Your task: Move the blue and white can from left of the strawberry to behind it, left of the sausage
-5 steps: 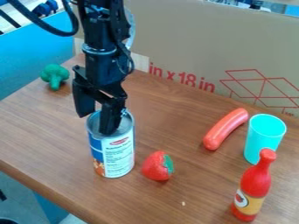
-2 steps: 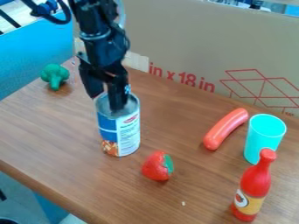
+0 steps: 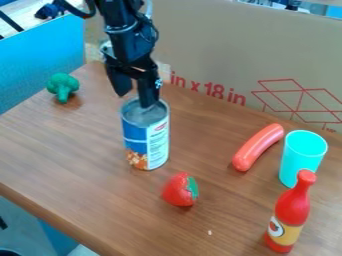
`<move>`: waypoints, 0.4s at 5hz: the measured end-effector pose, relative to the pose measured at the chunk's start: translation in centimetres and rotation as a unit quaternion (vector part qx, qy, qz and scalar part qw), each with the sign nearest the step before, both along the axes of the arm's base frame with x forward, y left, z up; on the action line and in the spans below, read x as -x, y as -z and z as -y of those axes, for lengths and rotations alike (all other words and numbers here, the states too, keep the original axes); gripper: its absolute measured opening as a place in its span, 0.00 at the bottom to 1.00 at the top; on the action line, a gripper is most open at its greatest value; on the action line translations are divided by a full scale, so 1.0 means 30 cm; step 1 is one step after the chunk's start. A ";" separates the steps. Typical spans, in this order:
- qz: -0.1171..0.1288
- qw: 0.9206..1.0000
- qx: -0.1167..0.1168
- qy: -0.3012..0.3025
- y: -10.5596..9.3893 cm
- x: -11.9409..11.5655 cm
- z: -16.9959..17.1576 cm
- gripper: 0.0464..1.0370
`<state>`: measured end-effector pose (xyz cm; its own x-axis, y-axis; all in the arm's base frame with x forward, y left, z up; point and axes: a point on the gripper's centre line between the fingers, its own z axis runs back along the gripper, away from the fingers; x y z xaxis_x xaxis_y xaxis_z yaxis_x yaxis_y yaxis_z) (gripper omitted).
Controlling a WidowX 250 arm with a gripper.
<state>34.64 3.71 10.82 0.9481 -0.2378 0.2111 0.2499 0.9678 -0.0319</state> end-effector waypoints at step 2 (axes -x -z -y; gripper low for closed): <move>0.021 1.000 -0.007 0.014 -0.024 -0.036 0.049 0.96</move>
